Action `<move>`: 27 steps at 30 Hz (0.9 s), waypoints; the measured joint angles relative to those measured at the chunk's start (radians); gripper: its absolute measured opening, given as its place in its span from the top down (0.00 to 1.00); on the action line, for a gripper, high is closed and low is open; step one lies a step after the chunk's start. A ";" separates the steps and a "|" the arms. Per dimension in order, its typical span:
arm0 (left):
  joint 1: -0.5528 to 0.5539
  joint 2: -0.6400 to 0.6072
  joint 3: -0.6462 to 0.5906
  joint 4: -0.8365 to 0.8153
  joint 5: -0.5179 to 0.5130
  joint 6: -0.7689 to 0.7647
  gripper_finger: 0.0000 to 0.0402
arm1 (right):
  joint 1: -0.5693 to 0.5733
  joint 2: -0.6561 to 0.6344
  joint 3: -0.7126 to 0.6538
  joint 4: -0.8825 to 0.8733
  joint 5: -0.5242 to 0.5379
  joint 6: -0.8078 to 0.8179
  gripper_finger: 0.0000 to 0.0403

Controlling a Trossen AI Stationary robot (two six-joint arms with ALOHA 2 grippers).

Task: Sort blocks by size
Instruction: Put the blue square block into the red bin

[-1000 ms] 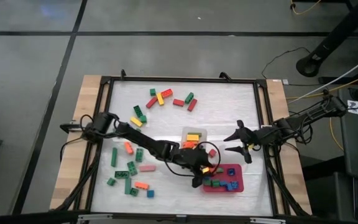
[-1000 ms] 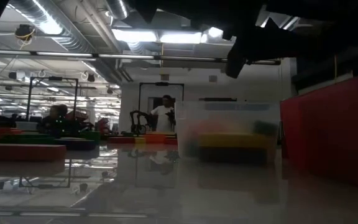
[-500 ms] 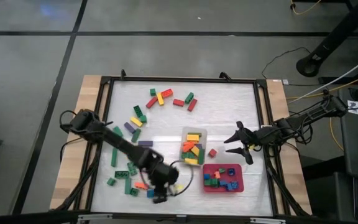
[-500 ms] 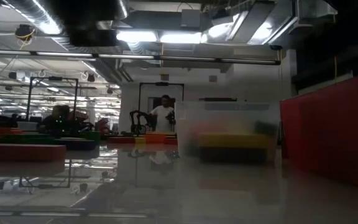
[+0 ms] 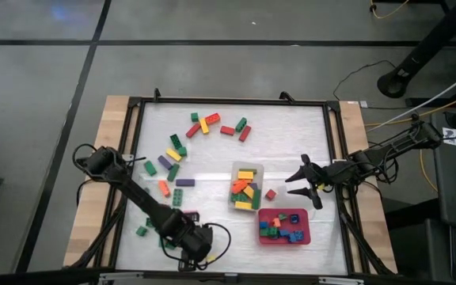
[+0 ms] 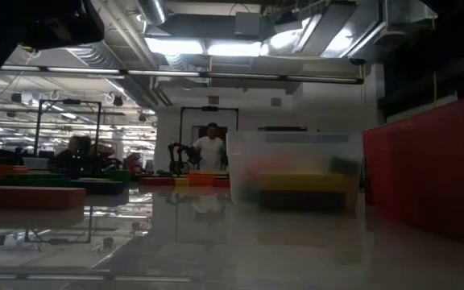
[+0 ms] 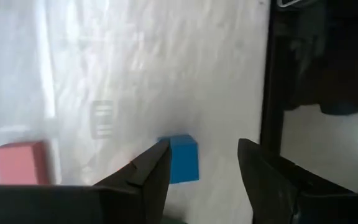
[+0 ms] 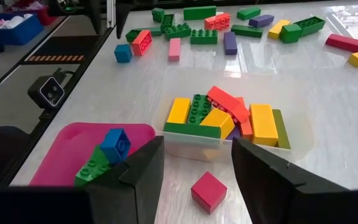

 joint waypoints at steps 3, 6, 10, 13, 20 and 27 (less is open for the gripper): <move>-0.004 0.004 0.000 -0.011 -0.013 -0.039 0.57 | 0.000 0.000 0.000 0.000 0.000 0.000 0.54; -0.010 0.016 0.000 -0.008 -0.014 -0.045 0.57 | 0.000 0.000 0.000 0.000 0.000 0.000 0.54; -0.022 0.033 0.000 -0.014 -0.014 -0.038 0.57 | 0.000 0.000 0.000 0.000 0.001 0.000 0.54; -0.030 0.050 0.000 -0.024 -0.014 -0.036 0.57 | 0.000 0.000 0.000 -0.001 0.001 0.000 0.54; -0.030 0.083 0.000 -0.039 -0.015 -0.028 0.57 | 0.000 0.000 0.000 -0.002 0.002 0.000 0.54; -0.031 0.107 0.000 -0.058 -0.024 -0.041 0.57 | 0.000 0.000 0.000 -0.002 0.001 0.000 0.54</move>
